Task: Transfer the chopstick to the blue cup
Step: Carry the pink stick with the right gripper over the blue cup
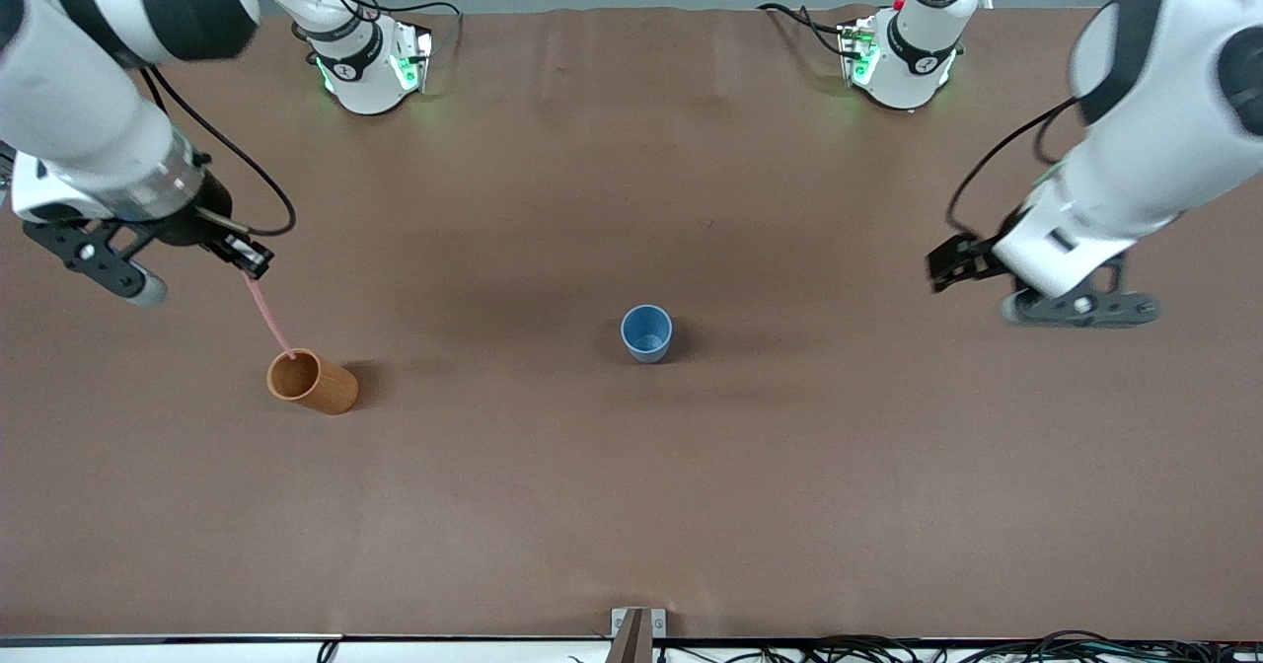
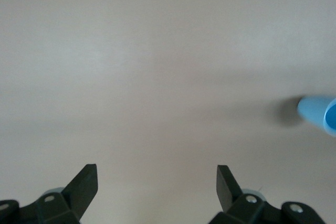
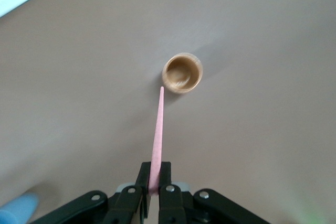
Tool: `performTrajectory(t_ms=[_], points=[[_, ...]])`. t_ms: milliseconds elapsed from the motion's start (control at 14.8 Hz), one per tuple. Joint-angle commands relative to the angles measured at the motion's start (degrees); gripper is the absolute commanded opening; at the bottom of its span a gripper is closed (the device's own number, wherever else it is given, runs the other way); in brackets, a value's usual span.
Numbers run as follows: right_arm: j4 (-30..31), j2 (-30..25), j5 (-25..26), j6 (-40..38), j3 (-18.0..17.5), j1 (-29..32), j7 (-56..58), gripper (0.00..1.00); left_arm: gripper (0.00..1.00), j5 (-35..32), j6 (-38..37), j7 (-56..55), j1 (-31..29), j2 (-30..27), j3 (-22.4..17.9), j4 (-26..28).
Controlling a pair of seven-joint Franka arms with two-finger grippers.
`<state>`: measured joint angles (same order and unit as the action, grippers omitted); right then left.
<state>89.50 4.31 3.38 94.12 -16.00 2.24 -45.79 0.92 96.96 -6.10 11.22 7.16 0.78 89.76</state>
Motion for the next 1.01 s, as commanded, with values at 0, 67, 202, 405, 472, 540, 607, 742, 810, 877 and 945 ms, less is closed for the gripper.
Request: performTrajectory(t_ms=[0,67,202,405,472,540,607,742,810,877,945], points=[[-3.01,0.44,-7.4,-2.1,-1.31,0.31,0.36,0.0,1.0,-0.04,-3.34,5.04,-0.67,-4.95,-0.43,0.68],[-3.62,0.44,-8.64,-2.18,-3.75,0.48,0.01,0.0,1.0,-0.13,-6.14,5.48,-1.2,-6.61,-0.43,0.59],[-4.68,0.44,-8.66,-1.92,-9.11,1.01,-6.37,0.0,1.0,-2.05,-8.45,7.32,-1.2,-8.29,-0.26,0.85],[-6.52,4.72,-8.04,4.28,-16.23,0.4,-16.77,0.0,1.0,-2.24,-8.71,6.54,-1.29,-6.99,-0.34,-1.5],[-6.79,6.4,-8.04,8.23,-18.25,0.22,-19.66,0.0,1.0,-1.72,-8.89,6.36,-1.38,-5.76,-0.34,-3.35],[-6.88,8.42,-7.69,11.49,-19.93,-0.13,-22.38,0.0,1.0,-1.8,-8.98,6.54,-1.38,-4.97,-0.43,-4.32],[-6.97,10.26,-7.34,14.22,-21.51,-0.65,-24.32,0.0,1.0,-1.8,-8.98,6.54,-1.47,-4.87,-0.43,-4.07],[-7.49,13.34,-5.16,17.23,-23.02,-2.58,-25.57,0.0,1.0,-0.75,-9.33,7.15,-2.78,-5.14,-0.52,-3.72],[-8.54,15.18,-3.57,17.76,-23.02,-4.07,-26.62,0.0,1.0,0.56,-9.68,7.41,-3.05,-5.4,-0.61,-3.54],[-10.47,17.9,-1.82,17.85,-23.02,-6.09,-28.11,0.0,1.0,0.57,-10.12,7.42,-3.4,-5.4,-0.61,-3.46],[-11.96,20.19,0.11,17.85,-23.02,-7.76,-29.52,0.0,1.0,0.92,-10.04,7.68,-3.49,-5.4,-0.61,-3.45]])
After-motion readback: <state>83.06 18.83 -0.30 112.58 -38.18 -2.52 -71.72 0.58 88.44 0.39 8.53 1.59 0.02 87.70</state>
